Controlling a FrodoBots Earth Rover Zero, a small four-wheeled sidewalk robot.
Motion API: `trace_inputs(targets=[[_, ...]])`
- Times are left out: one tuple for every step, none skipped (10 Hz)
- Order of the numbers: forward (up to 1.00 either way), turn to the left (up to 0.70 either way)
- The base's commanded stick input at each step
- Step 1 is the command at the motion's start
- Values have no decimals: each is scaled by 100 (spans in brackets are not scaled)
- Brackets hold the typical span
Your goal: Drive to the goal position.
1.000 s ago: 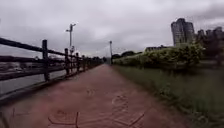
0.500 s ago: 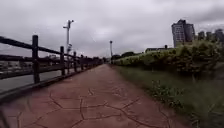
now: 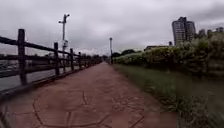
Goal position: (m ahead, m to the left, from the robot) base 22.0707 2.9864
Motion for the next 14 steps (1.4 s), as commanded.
trace_inputs(targets=[[100,0],[100,0],[100,0],[100,0],[100,0],[100,0],[100,0],[100,0],[100,0],[100,26],[100,40],[100,40],[100,40],[100,3]])
